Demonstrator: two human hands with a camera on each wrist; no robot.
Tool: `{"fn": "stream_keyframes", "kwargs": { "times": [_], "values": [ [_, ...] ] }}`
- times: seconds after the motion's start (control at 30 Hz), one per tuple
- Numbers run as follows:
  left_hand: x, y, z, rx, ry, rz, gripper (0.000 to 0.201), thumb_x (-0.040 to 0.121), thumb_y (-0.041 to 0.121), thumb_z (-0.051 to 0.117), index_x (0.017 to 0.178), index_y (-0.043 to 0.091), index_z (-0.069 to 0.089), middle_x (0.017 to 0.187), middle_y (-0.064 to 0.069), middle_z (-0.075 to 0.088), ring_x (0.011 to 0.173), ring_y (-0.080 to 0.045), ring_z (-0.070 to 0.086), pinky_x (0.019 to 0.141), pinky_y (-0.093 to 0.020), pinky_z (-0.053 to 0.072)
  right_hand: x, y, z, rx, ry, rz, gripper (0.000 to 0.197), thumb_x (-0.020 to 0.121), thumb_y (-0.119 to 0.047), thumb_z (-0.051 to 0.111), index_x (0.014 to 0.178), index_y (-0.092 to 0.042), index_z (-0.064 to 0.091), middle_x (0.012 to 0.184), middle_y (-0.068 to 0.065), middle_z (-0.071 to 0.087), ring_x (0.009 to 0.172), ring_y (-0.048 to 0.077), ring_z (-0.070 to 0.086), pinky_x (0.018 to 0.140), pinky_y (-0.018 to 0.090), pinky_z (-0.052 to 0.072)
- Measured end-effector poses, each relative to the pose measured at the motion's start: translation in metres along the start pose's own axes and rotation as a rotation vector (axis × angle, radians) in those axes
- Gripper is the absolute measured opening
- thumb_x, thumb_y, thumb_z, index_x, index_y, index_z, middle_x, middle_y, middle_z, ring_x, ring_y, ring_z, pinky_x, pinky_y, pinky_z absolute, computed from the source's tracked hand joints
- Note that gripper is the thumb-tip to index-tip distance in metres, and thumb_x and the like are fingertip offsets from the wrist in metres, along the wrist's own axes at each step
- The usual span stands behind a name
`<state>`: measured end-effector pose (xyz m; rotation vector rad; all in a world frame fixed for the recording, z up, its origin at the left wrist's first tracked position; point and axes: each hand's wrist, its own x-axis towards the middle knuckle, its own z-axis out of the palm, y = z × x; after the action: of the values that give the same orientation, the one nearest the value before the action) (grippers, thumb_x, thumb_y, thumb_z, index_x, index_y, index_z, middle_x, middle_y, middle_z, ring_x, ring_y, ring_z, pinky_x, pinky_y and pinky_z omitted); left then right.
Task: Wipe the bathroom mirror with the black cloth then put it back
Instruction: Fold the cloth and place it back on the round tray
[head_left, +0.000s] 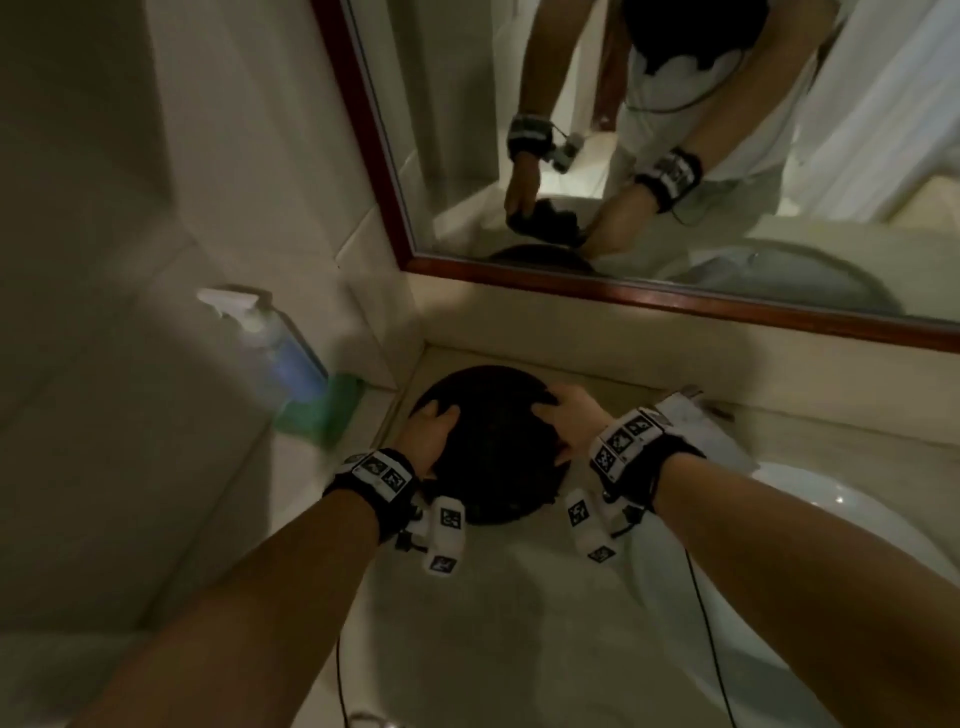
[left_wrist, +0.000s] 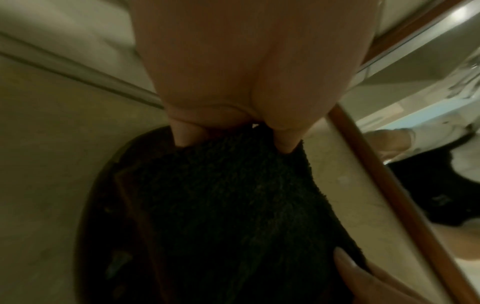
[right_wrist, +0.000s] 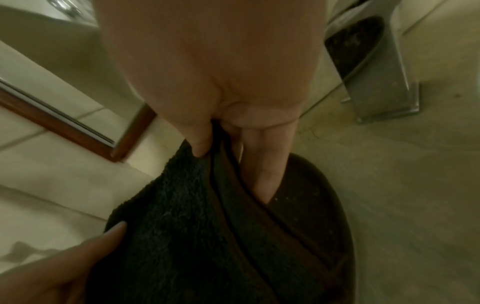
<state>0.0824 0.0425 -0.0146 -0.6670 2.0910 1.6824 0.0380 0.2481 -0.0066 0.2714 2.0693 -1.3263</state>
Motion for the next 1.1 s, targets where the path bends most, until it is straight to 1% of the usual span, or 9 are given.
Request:
{"fn": "stream_keyframes", "kwargs": {
  "times": [0.13,0.27,0.47,0.63,0.73,0.8,0.93,1.03,1.1],
  "values": [
    [0.037,-0.014,-0.011,0.005,-0.075,-0.077,0.063,0.103,0.039,0.046,0.156,0.016,0.021,0.155,-0.010,0.036,0.136,-0.033,0.042,0.112,-0.045,0.038,0.018,0.003,0.019,-0.028,0.015,0.097,0.041,0.101,-0.027,0.053,0.141,-0.018,0.046,0.136,0.010,0.053,0.110,0.038,0.061,0.069,0.054,0.061],
    [0.067,-0.028,-0.018,0.029,-0.151,-0.100,0.078,0.092,0.055,0.051,0.157,0.021,0.023,0.155,-0.008,0.037,0.134,-0.032,0.045,0.111,-0.052,0.039,0.040,0.007,0.027,-0.061,0.037,0.144,0.048,0.102,-0.027,0.051,0.147,-0.017,0.040,0.139,0.011,0.051,0.109,0.039,0.062,0.070,0.052,0.061],
    [0.092,-0.039,-0.019,0.164,-0.078,-0.046,0.055,0.102,0.028,0.049,0.153,0.016,0.032,0.148,-0.011,0.045,0.129,-0.034,0.049,0.108,-0.047,0.042,0.066,0.011,0.034,-0.101,0.043,0.164,0.053,0.103,-0.025,0.050,0.153,-0.019,0.031,0.147,0.013,0.044,0.121,0.039,0.055,0.080,0.047,0.059],
    [0.104,-0.039,-0.023,0.382,-0.022,0.095,0.021,0.095,0.009,0.052,0.105,-0.004,0.065,0.099,-0.020,0.067,0.085,-0.031,0.064,0.067,-0.028,0.046,0.086,0.021,0.034,-0.258,0.067,0.031,0.043,0.102,-0.019,0.051,0.144,-0.008,0.045,0.140,0.016,0.052,0.116,0.036,0.059,0.061,0.021,0.053],
    [0.111,-0.039,-0.022,0.449,-0.020,0.107,0.020,0.093,0.007,0.052,0.073,0.003,0.056,0.070,-0.010,0.056,0.063,-0.020,0.052,0.052,-0.024,0.035,0.091,0.022,0.028,-0.342,0.073,-0.007,0.036,0.101,-0.016,0.053,0.136,-0.010,0.053,0.136,0.016,0.057,0.117,0.034,0.058,0.081,0.031,0.050],
    [0.115,-0.038,-0.023,0.491,-0.008,0.122,0.027,0.093,0.008,0.053,0.067,0.007,0.049,0.065,-0.003,0.051,0.063,-0.019,0.051,0.051,-0.024,0.032,0.091,0.020,0.027,-0.415,0.114,-0.040,0.037,0.101,-0.014,0.052,0.138,-0.008,0.052,0.137,0.015,0.055,0.122,0.033,0.054,0.087,0.027,0.039],
    [0.120,-0.032,-0.023,0.529,-0.019,0.126,0.013,0.095,0.013,0.054,0.090,0.004,0.062,0.079,-0.002,0.059,0.078,-0.022,0.058,0.054,-0.023,0.038,0.088,0.014,0.025,-0.559,0.135,-0.105,0.037,0.101,-0.019,0.052,0.138,-0.015,0.052,0.135,0.013,0.058,0.117,0.031,0.057,0.083,0.023,0.036],
    [0.121,-0.029,-0.026,0.521,0.034,0.182,0.025,0.092,0.015,0.060,0.117,0.012,0.060,0.102,0.001,0.062,0.093,-0.020,0.060,0.078,-0.029,0.050,0.085,0.007,0.025,-0.704,0.165,-0.166,0.039,0.098,-0.022,0.052,0.137,-0.019,0.050,0.134,0.009,0.053,0.117,0.032,0.054,0.085,0.028,0.038],
    [0.124,-0.029,-0.028,0.620,0.102,0.326,0.028,0.088,0.012,0.061,0.116,0.014,0.063,0.112,-0.003,0.063,0.099,-0.024,0.062,0.083,-0.035,0.053,0.083,0.004,0.029,-0.813,0.174,-0.244,0.037,0.097,-0.022,0.052,0.135,-0.019,0.051,0.131,0.008,0.047,0.118,0.031,0.047,0.086,0.030,0.038]
  ]
}}
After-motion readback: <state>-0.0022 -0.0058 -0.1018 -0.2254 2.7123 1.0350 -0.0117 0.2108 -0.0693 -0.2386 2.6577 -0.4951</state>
